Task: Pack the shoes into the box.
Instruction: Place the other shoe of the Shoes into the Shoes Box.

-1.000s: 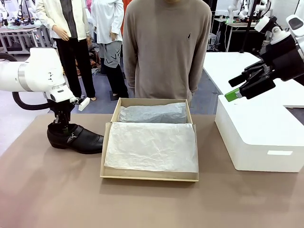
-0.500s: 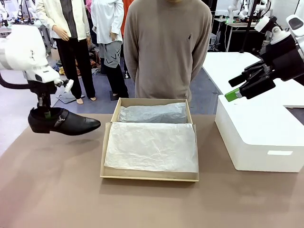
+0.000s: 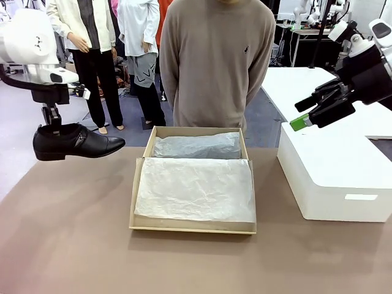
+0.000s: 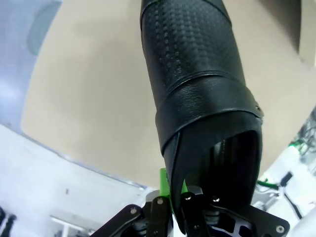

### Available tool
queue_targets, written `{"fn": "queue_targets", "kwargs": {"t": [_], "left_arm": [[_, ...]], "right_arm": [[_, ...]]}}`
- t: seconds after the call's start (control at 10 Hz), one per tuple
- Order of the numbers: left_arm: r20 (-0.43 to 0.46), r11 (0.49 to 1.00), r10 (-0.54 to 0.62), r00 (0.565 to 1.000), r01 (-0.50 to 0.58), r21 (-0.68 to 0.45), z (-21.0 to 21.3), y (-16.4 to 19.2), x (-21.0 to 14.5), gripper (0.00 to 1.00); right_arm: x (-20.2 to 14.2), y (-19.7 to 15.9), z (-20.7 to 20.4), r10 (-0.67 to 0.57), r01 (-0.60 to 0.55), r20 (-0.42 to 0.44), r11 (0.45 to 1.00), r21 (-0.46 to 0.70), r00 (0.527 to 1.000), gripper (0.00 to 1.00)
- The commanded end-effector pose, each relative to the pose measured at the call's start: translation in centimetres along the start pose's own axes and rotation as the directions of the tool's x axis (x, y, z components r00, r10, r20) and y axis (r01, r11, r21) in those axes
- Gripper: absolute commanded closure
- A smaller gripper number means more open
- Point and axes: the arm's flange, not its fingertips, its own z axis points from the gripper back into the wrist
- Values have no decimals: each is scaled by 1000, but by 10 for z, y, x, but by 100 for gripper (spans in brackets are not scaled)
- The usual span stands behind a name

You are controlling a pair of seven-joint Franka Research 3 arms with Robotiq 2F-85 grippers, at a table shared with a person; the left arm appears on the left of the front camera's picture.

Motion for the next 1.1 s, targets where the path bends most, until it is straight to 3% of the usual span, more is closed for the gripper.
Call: {"fn": "queue_targets", "kwargs": {"t": [0.0, 0.2, 0.7, 0.9, 1.0], "left_arm": [[27, 994, 109, 994, -109, -13, 18, -5, 6, 100], [5, 998, 64, 998, -64, -2, 8, -2, 2, 100], [0, 996, 84, 996, -84, -11, 4, -2, 6, 100], [38, 930, 367, 929, -368, 14, 22, -29, 12, 100], [48, 888, 459, 887, -460, 4, 30, -40, 16, 100]], "right_arm": [[2, -4, -1, 20, -20, 26, 1000, 14, 999, 0], [2, -4, -1, 20, -20, 26, 1000, 14, 999, 0], [2, -4, -1, 20, -20, 26, 1000, 14, 999, 0], [2, -4, -1, 20, -20, 26, 1000, 14, 999, 0], [2, -4, -1, 20, -20, 26, 1000, 14, 999, 0]]}}
